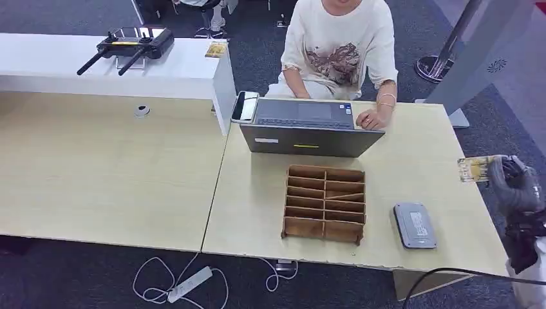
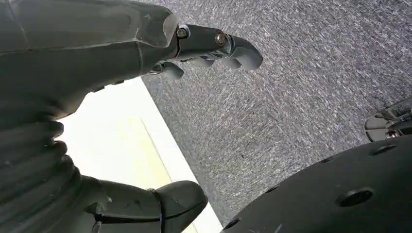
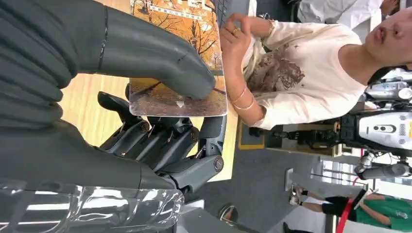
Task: Pass the card to the sensor for recognition and then transmit it.
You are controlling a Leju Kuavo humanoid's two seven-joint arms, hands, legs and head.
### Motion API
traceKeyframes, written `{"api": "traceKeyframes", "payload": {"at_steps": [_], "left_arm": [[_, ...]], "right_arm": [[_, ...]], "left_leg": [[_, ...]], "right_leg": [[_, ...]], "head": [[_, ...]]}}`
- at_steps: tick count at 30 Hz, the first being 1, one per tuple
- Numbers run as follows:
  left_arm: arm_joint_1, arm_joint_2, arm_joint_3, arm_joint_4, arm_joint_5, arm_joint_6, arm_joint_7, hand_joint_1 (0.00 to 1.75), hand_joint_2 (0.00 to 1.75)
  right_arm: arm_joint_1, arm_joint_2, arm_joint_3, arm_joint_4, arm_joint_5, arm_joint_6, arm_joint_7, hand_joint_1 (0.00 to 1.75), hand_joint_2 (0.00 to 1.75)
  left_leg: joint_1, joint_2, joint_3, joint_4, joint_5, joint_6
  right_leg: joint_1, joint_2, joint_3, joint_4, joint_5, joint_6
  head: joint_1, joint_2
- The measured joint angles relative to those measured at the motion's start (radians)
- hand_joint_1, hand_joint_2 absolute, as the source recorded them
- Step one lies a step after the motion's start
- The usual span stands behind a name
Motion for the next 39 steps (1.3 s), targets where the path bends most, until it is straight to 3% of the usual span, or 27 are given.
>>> {"api": "traceKeyframes", "payload": {"at_steps": [24, 39], "left_arm": [[0.000, 0.000, 0.010, 0.000, 0.000, 0.007, 0.003, 0.00, 1.75], [-0.001, 0.000, 0.017, 0.000, 0.004, 0.006, 0.000, 0.00, 1.75]], "right_arm": [[0.029, -0.028, 0.002, 0.106, 0.074, 0.045, -0.064, 1.75, 1.75], [0.026, -0.013, 0.069, 0.140, 0.146, 0.031, -0.066, 1.75, 1.75]], "left_leg": [[0.000, 0.000, 0.000, 0.000, 0.000, 0.000], [0.000, 0.000, -0.001, 0.000, 0.000, 0.000]], "right_leg": [[0.000, 0.000, -0.001, 0.000, 0.000, 0.000], [0.000, 0.000, -0.001, 0.000, 0.000, 0.000]], "head": [[0.000, 0.000], [0.000, 0.000]]}}
